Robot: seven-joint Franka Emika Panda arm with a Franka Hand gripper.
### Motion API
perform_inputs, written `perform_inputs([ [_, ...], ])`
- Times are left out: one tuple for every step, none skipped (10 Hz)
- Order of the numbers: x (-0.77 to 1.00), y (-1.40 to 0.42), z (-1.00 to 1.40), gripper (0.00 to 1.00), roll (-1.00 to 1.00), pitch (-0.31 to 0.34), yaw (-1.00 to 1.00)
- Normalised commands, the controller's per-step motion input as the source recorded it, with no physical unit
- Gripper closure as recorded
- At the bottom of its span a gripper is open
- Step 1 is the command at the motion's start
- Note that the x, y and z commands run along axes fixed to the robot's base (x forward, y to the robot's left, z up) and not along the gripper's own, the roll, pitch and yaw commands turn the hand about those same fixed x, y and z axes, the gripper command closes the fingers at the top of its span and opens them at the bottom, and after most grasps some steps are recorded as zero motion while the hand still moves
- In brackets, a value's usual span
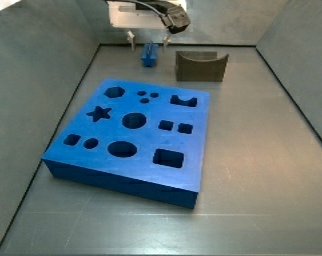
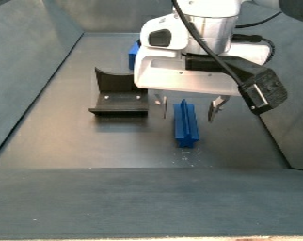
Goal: Pick up the star object. Move up. Place the star object on the fixture. Regrasp the star object. Move to above the board. Insert the star object.
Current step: Pick up the star object.
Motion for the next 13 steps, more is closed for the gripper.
perform_inputs([
  [0.31, 0.00, -0.15, 0.00, 0.00, 0.000, -0.07],
  [0.00, 0.00, -0.05, 0.00, 0.01, 0.000, 0.00],
  [-0.28, 0.06, -0.64, 0.00, 0.25, -0.266, 0.05],
  [-0.04, 0.00, -0.12, 0.00, 0.00, -0.023, 0.00],
  [0.00, 0.00, -0.03, 0.00, 0.00, 0.000, 0.00],
  [-0.02, 0.01, -0.82, 0.00, 0.00, -0.343, 0.00],
  [0.07, 0.03, -0.01, 0.00, -0.08, 0.017, -0.01],
  [0.00, 0.00, 0.00, 1.00, 0.00, 0.000, 0.00],
  [0.00, -0.03, 0.00, 1.00, 0.02, 0.000, 0.00],
  [0.12, -0.16, 0.00, 1.00, 0.29, 0.183, 0.00],
  [0.07, -0.14, 0.00, 1.00, 0.30, 0.143, 0.00],
  [0.00, -0.05, 0.00, 1.00, 0.14, 0.000, 0.00],
  [0.00, -0.02, 0.00, 1.00, 0.00, 0.000, 0.00],
])
